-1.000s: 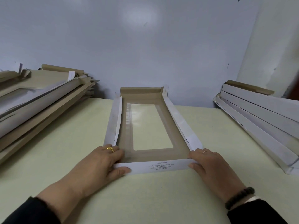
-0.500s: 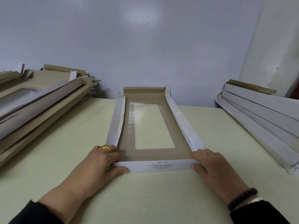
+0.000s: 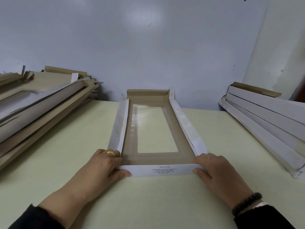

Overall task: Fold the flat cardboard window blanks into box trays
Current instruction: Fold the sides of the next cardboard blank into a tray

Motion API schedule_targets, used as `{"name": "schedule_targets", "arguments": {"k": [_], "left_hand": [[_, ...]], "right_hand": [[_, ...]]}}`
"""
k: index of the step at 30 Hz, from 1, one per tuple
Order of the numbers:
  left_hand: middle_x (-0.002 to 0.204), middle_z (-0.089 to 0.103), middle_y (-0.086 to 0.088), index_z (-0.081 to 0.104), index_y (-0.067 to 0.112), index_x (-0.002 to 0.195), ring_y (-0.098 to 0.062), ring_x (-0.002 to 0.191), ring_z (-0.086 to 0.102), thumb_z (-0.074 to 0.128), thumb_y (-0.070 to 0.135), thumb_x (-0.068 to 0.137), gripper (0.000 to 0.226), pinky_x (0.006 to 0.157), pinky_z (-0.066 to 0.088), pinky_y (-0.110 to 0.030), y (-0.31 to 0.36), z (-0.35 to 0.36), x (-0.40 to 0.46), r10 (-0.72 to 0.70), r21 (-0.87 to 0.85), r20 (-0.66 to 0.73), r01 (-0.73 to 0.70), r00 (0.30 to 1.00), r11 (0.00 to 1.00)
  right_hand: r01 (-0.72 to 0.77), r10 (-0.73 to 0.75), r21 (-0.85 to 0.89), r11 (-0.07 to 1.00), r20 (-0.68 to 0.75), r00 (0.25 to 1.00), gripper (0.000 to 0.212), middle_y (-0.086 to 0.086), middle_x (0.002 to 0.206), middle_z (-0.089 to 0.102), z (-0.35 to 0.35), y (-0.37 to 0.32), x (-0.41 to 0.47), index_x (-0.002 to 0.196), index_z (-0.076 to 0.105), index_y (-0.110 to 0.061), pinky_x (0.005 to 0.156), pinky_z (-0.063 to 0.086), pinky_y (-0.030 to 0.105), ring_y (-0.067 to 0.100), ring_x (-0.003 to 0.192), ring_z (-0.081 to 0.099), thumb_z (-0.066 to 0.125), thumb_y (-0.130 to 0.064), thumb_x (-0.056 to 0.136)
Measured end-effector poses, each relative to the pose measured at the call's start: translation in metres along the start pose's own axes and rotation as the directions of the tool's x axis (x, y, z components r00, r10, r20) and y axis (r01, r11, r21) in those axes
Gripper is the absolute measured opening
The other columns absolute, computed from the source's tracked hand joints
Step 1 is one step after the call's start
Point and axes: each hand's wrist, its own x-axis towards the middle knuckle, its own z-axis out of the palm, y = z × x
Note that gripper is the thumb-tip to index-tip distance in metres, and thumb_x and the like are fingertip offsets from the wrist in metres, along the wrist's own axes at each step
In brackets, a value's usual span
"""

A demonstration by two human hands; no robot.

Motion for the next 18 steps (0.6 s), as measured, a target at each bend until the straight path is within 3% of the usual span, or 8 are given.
{"name": "schedule_targets", "arguments": {"k": [2, 4, 5, 8, 10, 13, 16, 18], "left_hand": [[0.067, 0.043, 0.019, 0.054, 0.025, 0.082, -0.004, 0.071, 0.039, 0.047, 0.047, 0.088, 0.025, 0.079, 0.031, -0.015, 0.000, 0.001, -0.003, -0.045, -0.040, 0.016, 0.046, 0.999, 0.998], [0.072, 0.046, 0.024, 0.056, 0.029, 0.100, -0.007, 0.082, 0.046, 0.055, 0.032, 0.091, 0.010, 0.091, 0.030, -0.018, -0.002, 0.001, -0.006, -0.087, -0.038, 0.002, 0.087, 0.996, 0.995], [0.074, 0.048, 0.022, 0.058, 0.030, 0.104, -0.008, 0.083, 0.050, 0.056, 0.025, 0.091, 0.014, 0.096, 0.027, -0.019, -0.004, 0.000, -0.006, -0.090, -0.012, 0.002, 0.090, 0.996, 0.996], [0.079, 0.048, 0.020, 0.061, 0.036, 0.107, -0.001, 0.083, 0.048, 0.055, 0.017, 0.091, 0.025, 0.107, 0.014, -0.022, -0.014, -0.009, -0.004, -0.138, 0.079, 0.032, 0.135, 0.990, 0.988], [0.079, 0.045, 0.021, 0.064, 0.031, 0.100, -0.003, 0.083, 0.041, 0.056, 0.017, 0.091, 0.019, 0.111, 0.015, -0.029, -0.025, -0.016, -0.006, -0.185, 0.118, 0.044, 0.179, 0.982, 0.977], [0.084, 0.052, 0.012, 0.067, 0.022, 0.081, -0.012, 0.085, 0.043, 0.064, 0.006, 0.082, 0.016, 0.103, 0.030, -0.041, -0.028, -0.025, -0.007, -0.236, 0.137, 0.069, 0.225, 0.969, 0.965], [0.100, 0.062, -0.001, 0.073, 0.016, 0.088, -0.028, 0.100, 0.058, 0.049, -0.012, 0.077, 0.038, 0.093, 0.037, -0.043, -0.017, -0.025, -0.007, -0.232, 0.179, -0.016, 0.231, 0.973, 0.956], [0.098, 0.065, -0.005, 0.071, 0.012, 0.097, -0.029, 0.092, 0.063, 0.043, -0.005, 0.075, 0.040, 0.083, 0.044, -0.038, 0.006, -0.025, -0.005, -0.116, 0.146, -0.097, 0.129, 0.989, 0.981]], "right_hand": [[0.026, -0.026, -0.002, 1.000, 0.001, 1.000, 0.013, -0.009, 0.051, 0.053, -0.004, -0.005, 0.000, 0.060, 0.059, -0.019, 0.048, 0.033, 0.017, 0.008, 0.046, 0.033, 0.071, -0.017, 0.055], [0.060, -0.060, 0.004, 0.998, 0.029, 0.998, 0.005, -0.010, 0.053, 0.055, -0.006, -0.011, -0.001, 0.061, 0.060, -0.020, 0.050, 0.033, 0.018, 0.013, 0.044, 0.040, 0.064, -0.022, 0.061], [0.060, -0.062, 0.033, 0.998, 0.054, 0.997, 0.008, -0.009, 0.055, 0.057, -0.006, -0.014, -0.002, 0.064, 0.061, -0.021, 0.052, 0.034, 0.020, 0.015, 0.046, 0.046, 0.059, -0.027, 0.069], [-0.010, -0.039, 0.317, 0.948, 0.149, 0.988, 0.028, -0.010, 0.066, 0.061, -0.009, -0.024, -0.006, 0.079, 0.062, -0.023, 0.060, 0.042, 0.027, 0.013, 0.059, 0.054, 0.036, -0.032, 0.080], [-0.041, -0.025, 0.510, 0.859, 0.121, 0.992, 0.029, -0.012, 0.075, 0.060, -0.009, -0.028, -0.006, 0.087, 0.062, -0.023, 0.067, 0.046, 0.023, 0.008, 0.069, 0.057, 0.035, -0.015, 0.077], [-0.002, -0.014, 0.355, 0.935, 0.041, 0.999, 0.045, -0.010, 0.090, 0.063, -0.006, -0.020, -0.002, 0.087, 0.064, -0.018, 0.081, 0.041, 0.021, 0.007, 0.090, 0.057, 0.041, 0.008, 0.059], [0.016, -0.044, 0.129, 0.992, 0.218, 0.975, 0.030, -0.016, 0.106, 0.062, -0.002, -0.011, 0.005, 0.094, 0.064, -0.025, 0.105, 0.024, 0.026, 0.005, 0.116, 0.051, 0.064, -0.004, 0.073], [0.065, -0.091, 0.121, 0.990, 0.221, 0.971, 0.021, -0.015, 0.093, 0.065, 0.002, -0.016, 0.007, 0.085, 0.065, -0.025, 0.104, 0.020, 0.026, 0.003, 0.101, 0.060, 0.074, -0.013, 0.070]]}}
